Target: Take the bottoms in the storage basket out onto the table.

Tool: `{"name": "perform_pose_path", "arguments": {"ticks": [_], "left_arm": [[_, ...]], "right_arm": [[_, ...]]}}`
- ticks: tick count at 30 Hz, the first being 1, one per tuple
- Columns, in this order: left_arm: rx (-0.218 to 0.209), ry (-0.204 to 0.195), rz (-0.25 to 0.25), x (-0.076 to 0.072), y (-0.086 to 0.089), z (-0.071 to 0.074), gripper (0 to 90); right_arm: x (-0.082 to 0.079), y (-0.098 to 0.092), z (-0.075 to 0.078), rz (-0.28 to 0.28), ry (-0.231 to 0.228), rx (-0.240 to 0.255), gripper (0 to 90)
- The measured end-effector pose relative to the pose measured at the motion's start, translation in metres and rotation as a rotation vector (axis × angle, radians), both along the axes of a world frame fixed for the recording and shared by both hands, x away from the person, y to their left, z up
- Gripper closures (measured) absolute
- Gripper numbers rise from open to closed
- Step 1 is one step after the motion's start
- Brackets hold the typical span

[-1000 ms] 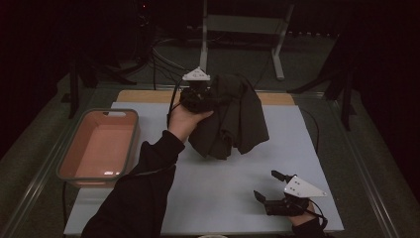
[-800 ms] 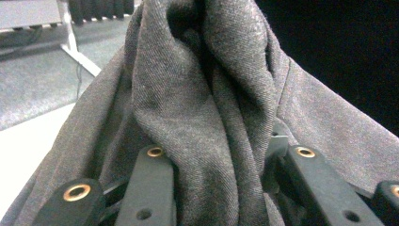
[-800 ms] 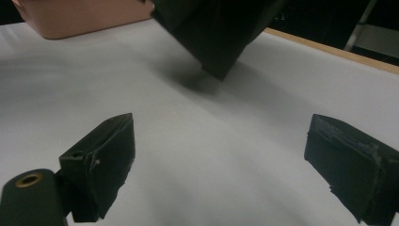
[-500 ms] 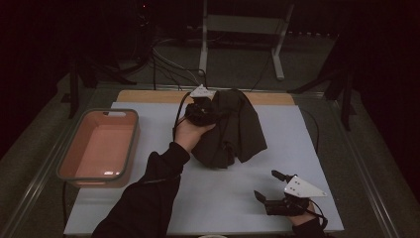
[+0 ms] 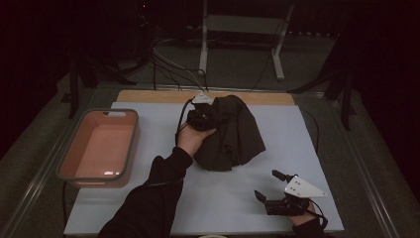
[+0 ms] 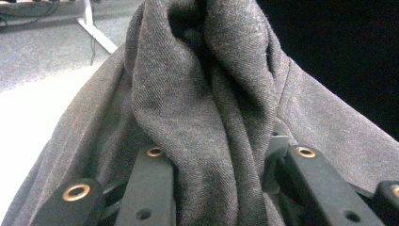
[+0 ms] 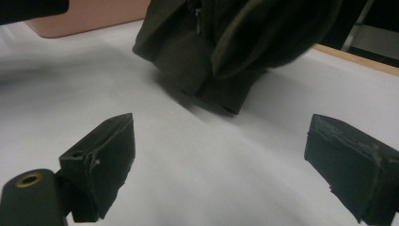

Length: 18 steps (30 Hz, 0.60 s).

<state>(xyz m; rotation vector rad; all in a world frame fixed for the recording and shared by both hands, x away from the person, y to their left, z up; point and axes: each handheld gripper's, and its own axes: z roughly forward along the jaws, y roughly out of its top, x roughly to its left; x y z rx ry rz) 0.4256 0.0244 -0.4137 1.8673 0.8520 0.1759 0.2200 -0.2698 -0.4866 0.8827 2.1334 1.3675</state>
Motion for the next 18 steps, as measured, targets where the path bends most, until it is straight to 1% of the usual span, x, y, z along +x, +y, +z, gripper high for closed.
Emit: {"name": "perform_pose_path", "arguments": {"ticks": [3,8,15,18], "left_arm": [[0.008,-0.001,-0.002,-0.001,-0.003,-0.004,67.8],[0.035,0.001,-0.011,-0.002,-0.009,-0.009,67.7],[0.048,0.032,-0.02,0.001,-0.015,-0.021,67.5],[0.048,0.035,-0.021,0.002,-0.016,-0.024,67.5]], "right_arm": [[0.0,0.0,0.0,-0.001,0.001,0.002,9.3],[0.0,-0.001,0.0,0.0,0.001,0.004,9.3],[0.0,-0.001,0.001,-0.004,0.005,0.002,9.4],[0.0,-0.001,0.0,-0.005,0.005,0.0,9.3]]}}
